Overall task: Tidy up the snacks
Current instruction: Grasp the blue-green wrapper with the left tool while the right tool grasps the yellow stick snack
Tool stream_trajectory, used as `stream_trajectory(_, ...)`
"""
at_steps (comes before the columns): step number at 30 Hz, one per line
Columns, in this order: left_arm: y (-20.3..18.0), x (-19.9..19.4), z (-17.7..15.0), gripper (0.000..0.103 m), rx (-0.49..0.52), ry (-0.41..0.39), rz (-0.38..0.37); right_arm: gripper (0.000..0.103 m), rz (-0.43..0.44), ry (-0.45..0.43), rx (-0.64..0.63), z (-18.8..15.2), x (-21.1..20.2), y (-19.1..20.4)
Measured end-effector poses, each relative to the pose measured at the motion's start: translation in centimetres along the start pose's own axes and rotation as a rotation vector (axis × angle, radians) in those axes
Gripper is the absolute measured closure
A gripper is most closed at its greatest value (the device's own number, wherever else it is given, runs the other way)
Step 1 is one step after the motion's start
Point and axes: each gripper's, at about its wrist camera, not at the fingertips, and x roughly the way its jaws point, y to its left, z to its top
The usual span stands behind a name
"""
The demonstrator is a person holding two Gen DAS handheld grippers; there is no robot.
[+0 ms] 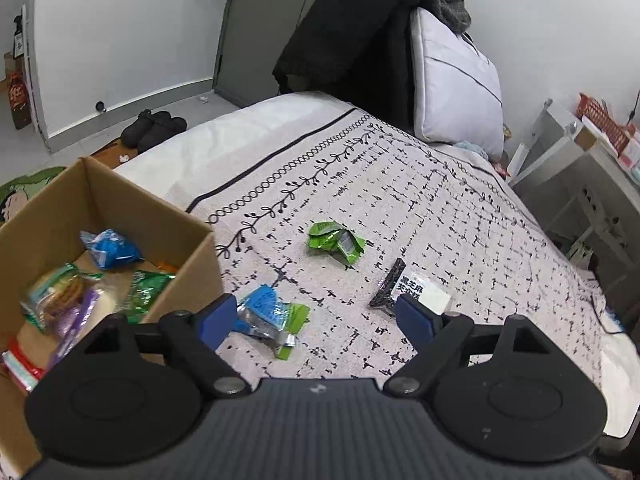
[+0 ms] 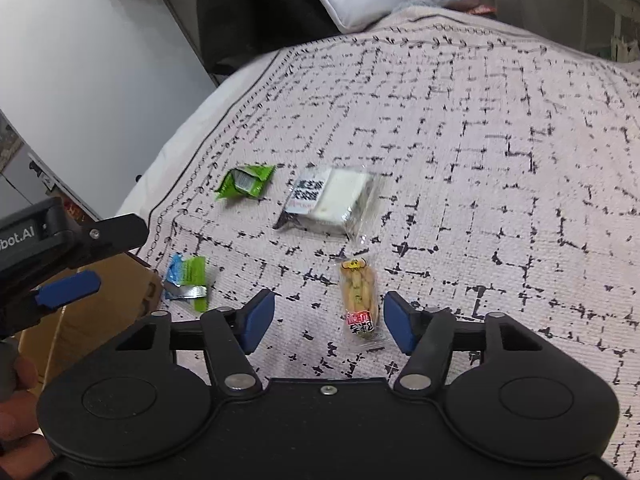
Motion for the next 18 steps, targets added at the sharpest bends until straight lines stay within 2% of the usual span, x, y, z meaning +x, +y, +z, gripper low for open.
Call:
stream_trajectory(9, -0.8, 3.3, -1.6, 0.019, 0.07, 0.009, 0.075, 0.051, 0.027, 0.039, 0.02, 0.3, 1.7, -1.2)
stream_trajectory(10, -0.9, 3.6, -1.8, 0.019, 0.076, 0.011, 0.086, 0.053, 0.028, 0.039, 0.014, 0.4, 1.8, -1.2)
stream_trajectory(13, -1.1, 4.6, -2.1, 0.021, 0.096, 0.016, 0.118, 0.071, 0.008, 0.032, -0.001, 0.5, 2.2, -1.2)
stream_trajectory(18, -1.4, 5.9, -2.6, 0.026, 0.124, 0.018, 0.173, 0.075, 0.026, 0.032, 0.001, 0.7, 2.7, -1.7)
